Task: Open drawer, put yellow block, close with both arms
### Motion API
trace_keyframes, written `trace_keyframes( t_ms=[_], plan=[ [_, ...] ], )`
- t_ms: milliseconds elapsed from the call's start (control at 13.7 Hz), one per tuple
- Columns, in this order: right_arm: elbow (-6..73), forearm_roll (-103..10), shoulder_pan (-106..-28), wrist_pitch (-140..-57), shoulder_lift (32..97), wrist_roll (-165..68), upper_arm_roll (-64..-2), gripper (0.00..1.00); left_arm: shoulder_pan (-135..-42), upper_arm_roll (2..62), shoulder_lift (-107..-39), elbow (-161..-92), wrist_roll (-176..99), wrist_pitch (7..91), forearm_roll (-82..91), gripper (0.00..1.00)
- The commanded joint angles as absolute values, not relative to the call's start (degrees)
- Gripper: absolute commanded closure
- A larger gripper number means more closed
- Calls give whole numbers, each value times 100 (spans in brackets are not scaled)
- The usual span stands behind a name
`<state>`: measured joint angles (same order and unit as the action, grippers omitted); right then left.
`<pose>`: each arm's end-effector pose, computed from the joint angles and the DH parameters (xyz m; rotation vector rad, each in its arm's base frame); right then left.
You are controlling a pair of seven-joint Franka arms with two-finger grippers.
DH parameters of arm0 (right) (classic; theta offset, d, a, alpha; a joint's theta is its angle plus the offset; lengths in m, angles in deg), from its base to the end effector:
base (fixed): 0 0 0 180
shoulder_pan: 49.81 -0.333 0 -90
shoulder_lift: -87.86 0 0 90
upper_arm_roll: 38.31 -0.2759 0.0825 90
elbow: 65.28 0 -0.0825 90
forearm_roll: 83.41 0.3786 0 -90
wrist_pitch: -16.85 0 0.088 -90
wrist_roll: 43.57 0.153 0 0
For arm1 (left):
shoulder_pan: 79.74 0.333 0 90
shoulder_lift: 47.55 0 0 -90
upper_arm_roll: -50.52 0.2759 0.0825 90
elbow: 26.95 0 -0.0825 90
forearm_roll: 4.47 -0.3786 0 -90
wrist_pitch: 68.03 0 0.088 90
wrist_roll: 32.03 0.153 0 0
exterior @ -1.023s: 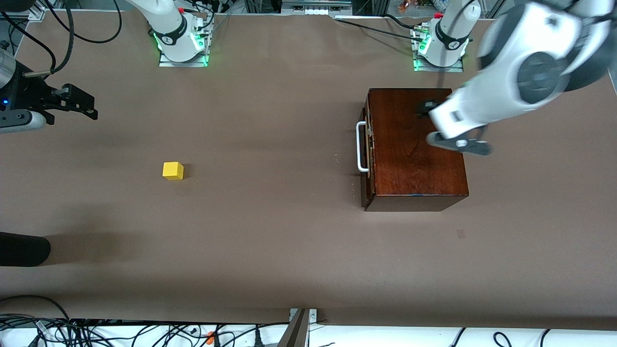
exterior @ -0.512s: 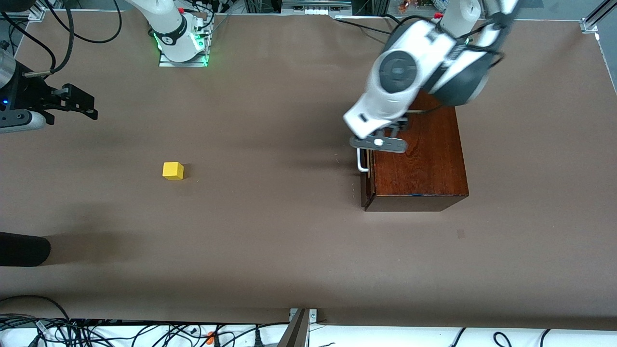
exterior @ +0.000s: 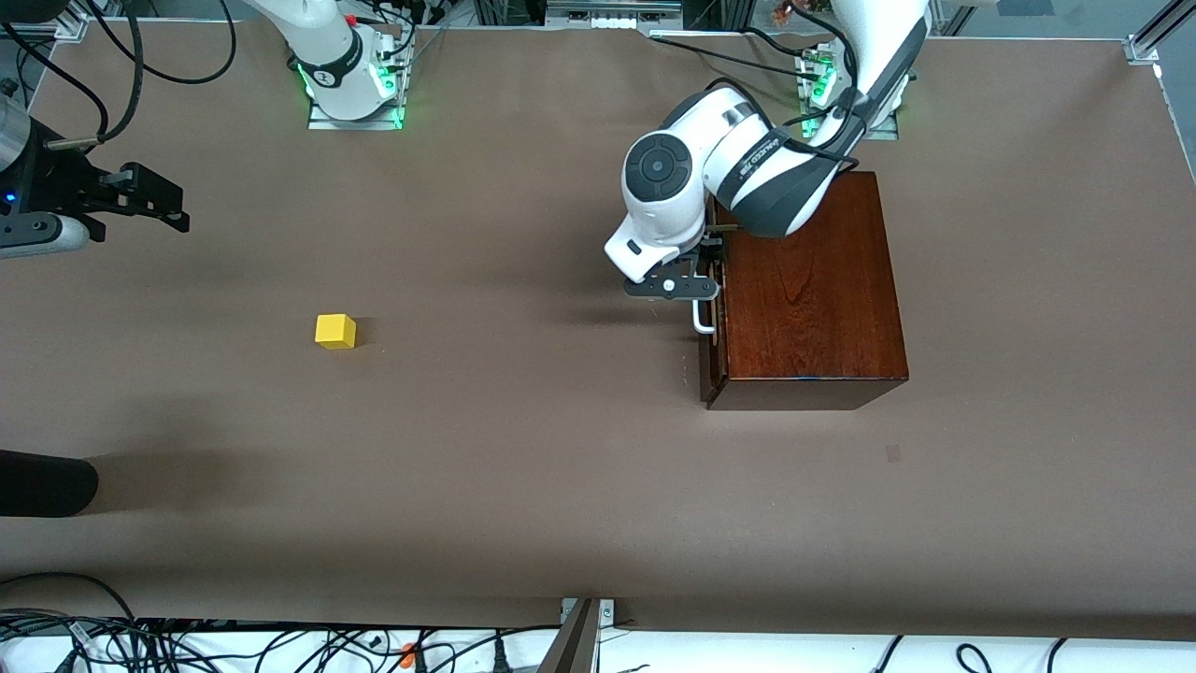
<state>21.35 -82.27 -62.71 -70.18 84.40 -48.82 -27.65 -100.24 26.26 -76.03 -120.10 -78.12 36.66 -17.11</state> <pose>0.5566 0.0273 0.5284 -3.1237 -0.2053 0.0816 0.4642 -0.4021 0.2576 -2.9521 0.0575 0.2538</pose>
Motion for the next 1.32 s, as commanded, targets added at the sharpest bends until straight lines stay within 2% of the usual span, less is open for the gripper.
trace_keyframes(
  t_ms=[0,292,877,1243],
  plan=[
    [2015,-8218,-6229,-6954,8390,-4884,-2785,0,-10215,2635,-7699,-12012,-8238,3691,-2203,0],
    [2015,-8218,-6229,-6954,8390,-4884,-2785,0,-10268,2644,-7796,-11994,-8309,3945,-2257,0],
    [2015,-8218,-6229,-6954,8390,-4884,-2785,0,-10391,2644,-8033,-12012,-8484,3946,-2705,0],
    [2015,-8218,-6229,-6954,8390,-4884,-2785,0,-10610,2653,-8270,-12038,-9081,4341,-2714,0]
  ],
)
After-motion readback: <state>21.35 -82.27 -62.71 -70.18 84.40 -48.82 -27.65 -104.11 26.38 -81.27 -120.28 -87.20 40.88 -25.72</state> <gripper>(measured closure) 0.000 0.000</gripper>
